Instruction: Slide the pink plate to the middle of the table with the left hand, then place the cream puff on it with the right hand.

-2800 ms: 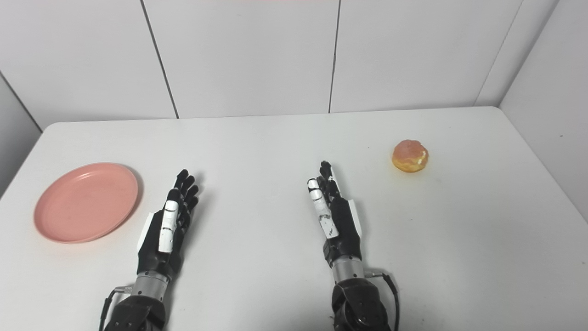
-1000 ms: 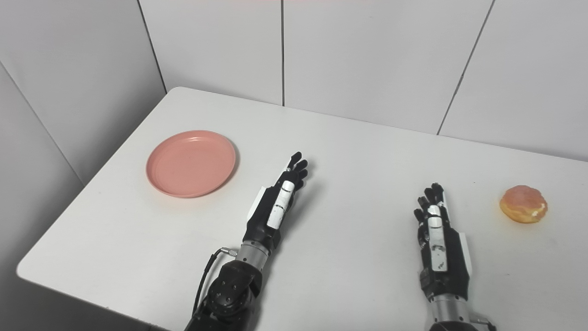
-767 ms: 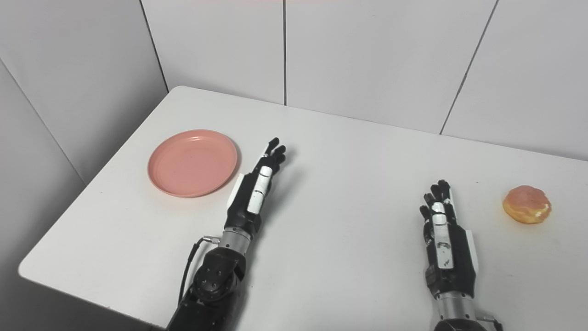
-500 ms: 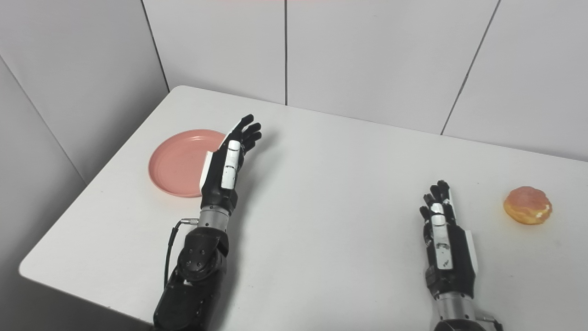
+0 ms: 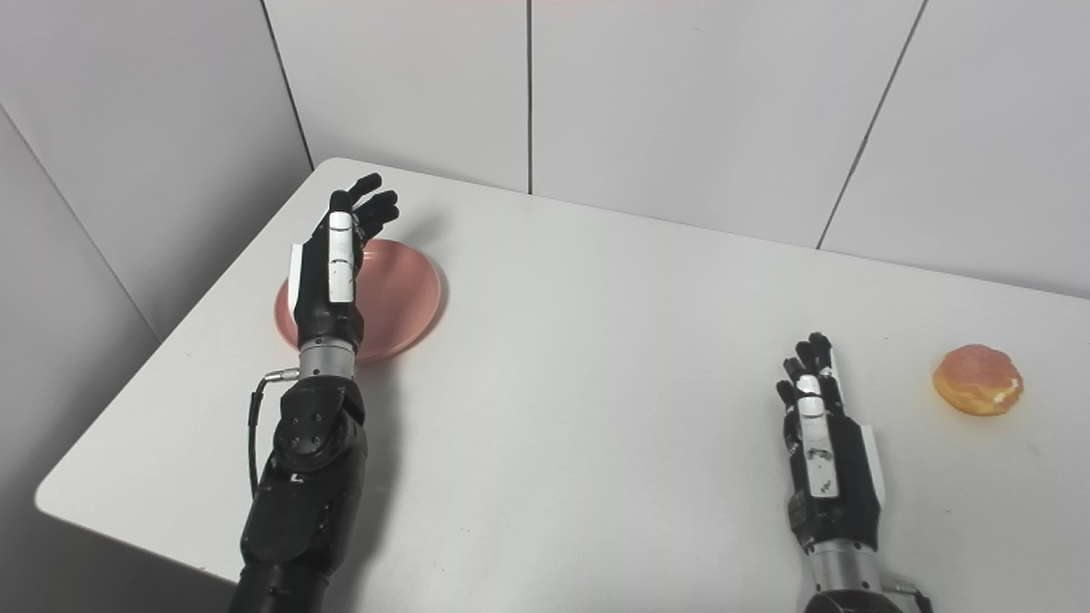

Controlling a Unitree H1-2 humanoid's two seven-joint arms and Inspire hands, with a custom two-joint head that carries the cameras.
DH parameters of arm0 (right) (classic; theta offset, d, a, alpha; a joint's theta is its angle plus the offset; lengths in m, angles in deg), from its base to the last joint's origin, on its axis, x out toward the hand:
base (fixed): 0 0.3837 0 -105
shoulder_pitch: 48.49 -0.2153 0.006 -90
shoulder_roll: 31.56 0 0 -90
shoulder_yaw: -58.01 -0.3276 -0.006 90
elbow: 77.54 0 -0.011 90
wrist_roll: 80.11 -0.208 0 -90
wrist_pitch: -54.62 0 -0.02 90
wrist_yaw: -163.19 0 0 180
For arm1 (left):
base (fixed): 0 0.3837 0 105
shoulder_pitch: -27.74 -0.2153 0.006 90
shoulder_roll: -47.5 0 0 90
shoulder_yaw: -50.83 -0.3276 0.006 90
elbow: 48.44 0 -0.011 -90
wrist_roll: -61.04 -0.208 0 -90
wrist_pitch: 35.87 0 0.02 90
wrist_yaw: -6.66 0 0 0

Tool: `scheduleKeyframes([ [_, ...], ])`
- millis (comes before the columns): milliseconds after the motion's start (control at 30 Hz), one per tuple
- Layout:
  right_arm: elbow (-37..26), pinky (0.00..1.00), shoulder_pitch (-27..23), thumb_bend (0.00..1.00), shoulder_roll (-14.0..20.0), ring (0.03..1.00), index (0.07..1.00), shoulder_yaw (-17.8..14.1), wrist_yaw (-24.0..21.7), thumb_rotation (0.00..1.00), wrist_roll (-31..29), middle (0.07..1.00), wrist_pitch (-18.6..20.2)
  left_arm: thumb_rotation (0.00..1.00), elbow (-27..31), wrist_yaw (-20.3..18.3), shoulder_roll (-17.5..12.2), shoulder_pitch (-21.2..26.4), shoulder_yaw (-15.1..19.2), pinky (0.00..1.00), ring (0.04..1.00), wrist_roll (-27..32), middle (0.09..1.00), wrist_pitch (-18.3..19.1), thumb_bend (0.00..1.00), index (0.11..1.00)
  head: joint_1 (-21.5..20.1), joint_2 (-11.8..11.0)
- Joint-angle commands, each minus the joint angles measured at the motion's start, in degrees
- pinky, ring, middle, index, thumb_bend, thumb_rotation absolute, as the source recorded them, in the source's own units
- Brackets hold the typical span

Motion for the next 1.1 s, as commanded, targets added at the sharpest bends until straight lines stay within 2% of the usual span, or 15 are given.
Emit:
scheduleKeyframes([
  [0, 3.0, 1.0, 2.1, 0.65, 0.2, 1.0, 1.0, -0.6, -0.6, 0.82, -0.4, 1.0, -3.1, 1.0, -0.3, 1.6, -2.3, 3.1, 1.6, 0.78, 0.718, 0.9, 0.71, -2.6, 0.75, 0.703, 0.1, 0.0],
  [167, 2.7, 1.0, 2.1, 0.66, 0.3, 1.0, 1.0, -0.6, -0.6, 0.81, -0.4, 1.0, -2.9, 1.0, -3.9, 2.2, -4.9, 3.6, 3.8, 0.83, 0.733, 2.1, 0.725, -4.0, 0.75, 0.722, 0.2, 0.0],
  [233, 2.8, 1.0, 2.1, 0.66, 0.3, 1.0, 1.0, -0.7, -0.8, 0.81, -0.5, 1.0, -3.0, 1.0, -5.1, 3.9, -5.7, 3.9, 4.9, 0.84, 0.728, 1.9, 0.722, -3.8, 0.75, 0.717, 0.3, -0.1],
  [400, 2.7, 1.0, 2.2, 0.66, 0.5, 1.0, 1.0, -0.8, -1.1, 0.8, -0.9, 1.0, -2.8, 1.0, -6.8, 5.8, -7.1, 4.0, 6.1, 0.82, 0.713, 1.8, 0.712, -4.0, 0.73, 0.706, 0.4, -0.1],
  [633, 2.8, 1.0, 2.0, 0.65, 0.6, 1.0, 1.0, -0.7, -0.9, 0.82, -0.8, 1.0, -3.0, 1.0, -8.8, 7.2, -8.6, 4.1, 7.2, 0.87, 0.748, 2.9, 0.739, -4.2, 0.74, 0.731, 0.5, -0.2],
  [700, 2.9, 1.0, 2.0, 0.64, 0.8, 1.0, 1.0, -0.7, -1.0, 0.82, -1.0, 1.0, -2.8, 1.0, -9.1, 7.1, -8.9, 4.2, 7.7, 0.86, 0.751, 3.6, 0.748, -4.4, 0.76, 0.742, 0.4, 0.0],
  [833, 2.9, 1.0, 1.9, 0.65, 0.8, 1.0, 1.0, -0.8, -1.1, 0.81, -1.3, 1.0, -2.7, 1.0, -11.5, 7.7, -9.6, 4.6, 8.4, 0.75, 0.701, 4.3, 0.724, -6.1, 0.74, 0.728, 0.5, -0.1],
  [867, 3.0, 1.0, 1.9, 0.65, 0.9, 1.0, 1.0, -0.6, -1.0, 0.81, -1.0, 1.0, -2.9, 1.0, -12.4, 7.8, -9.9, 4.8, 8.6, 0.74, 0.699, 4.5, 0.723, -6.2, 0.74, 0.727, 0.4, -0.1],
  [933, 3.0, 1.0, 2.0, 0.67, 1.0, 1.0, 1.0, -0.5, -0.8, 0.82, -0.5, 1.0, -3.0, 1.0, -13.2, 7.7, -10.2, 4.6, 8.4, 0.76, 0.701, 4.3, 0.723, -5.9, 0.75, 0.735, 0.5, -0.1],
  [967, 2.9, 1.0, 2.1, 0.67, 1.0, 1.0, 1.0, -0.5, -0.7, 0.82, -0.3, 1.0, -2.9, 1.0, -13.3, 7.7, -10.3, 4.4, 8.1, 0.81, 0.718, 4.1, 0.724, -5.7, 0.71, 0.741, 0.5, -0.1],
  [1067, 2.6, 1.0, 2.2, 0.65, 0.8, 1.0, 1.0, -0.7, -0.9, 0.82, -1.0, 1.0, -2.7, 1.0, -12.9, 6.3, -10.2, 4.0, 7.7, 0.89, 0.767, 5.7, 0.747, -3.8, 0.69, 0.756, 0.4, -0.1],
])
